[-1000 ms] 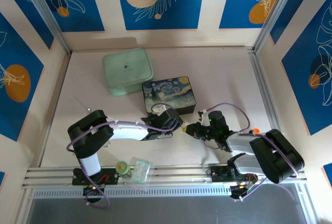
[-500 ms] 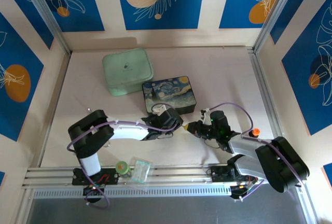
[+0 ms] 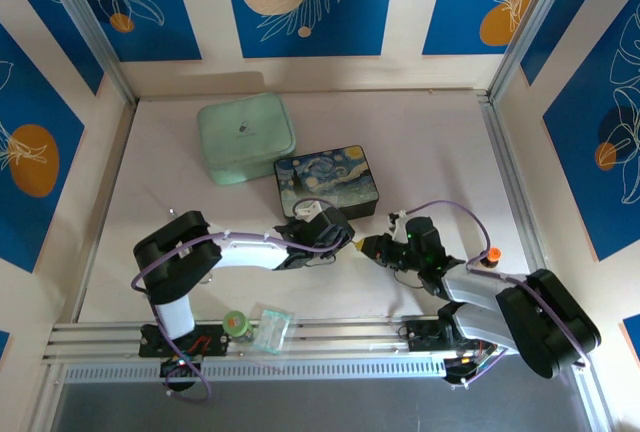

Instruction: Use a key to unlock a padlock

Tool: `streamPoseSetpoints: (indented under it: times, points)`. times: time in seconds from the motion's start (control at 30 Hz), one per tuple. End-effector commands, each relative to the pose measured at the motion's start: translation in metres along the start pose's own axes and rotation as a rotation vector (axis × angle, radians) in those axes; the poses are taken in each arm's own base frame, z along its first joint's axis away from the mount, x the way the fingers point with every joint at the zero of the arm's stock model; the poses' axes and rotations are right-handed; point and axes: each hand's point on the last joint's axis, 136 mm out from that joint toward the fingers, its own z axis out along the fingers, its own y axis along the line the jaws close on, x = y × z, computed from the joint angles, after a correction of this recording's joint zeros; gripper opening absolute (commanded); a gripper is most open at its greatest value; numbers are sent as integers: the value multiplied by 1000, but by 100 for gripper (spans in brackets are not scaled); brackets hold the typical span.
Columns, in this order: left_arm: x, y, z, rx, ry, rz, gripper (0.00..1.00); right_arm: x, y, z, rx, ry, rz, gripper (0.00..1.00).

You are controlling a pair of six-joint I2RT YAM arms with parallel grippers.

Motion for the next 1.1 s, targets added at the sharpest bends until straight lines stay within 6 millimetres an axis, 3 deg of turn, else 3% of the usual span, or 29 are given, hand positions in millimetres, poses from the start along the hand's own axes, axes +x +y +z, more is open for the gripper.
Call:
streamPoseSetpoints:
  times: [0.0,0.23,0.67,0.8,1.07]
  points:
    - [18,-2,5,14,83,-73,11,-5,16,-2,-62,-16,-56,0]
    - [20,-13,2,59,103,-118,11,-11,17,2,-69,-15,-42,0]
    - [19,-3,5,32,94,-169,11,-25,14,-8,-38,-82,-23,0]
    - [20,-3,7,34,97,-171,11,-25,10,-3,-50,-36,0,0]
    - [18,2,7,34,91,-179,11,-35,26,14,-138,-9,-12,0]
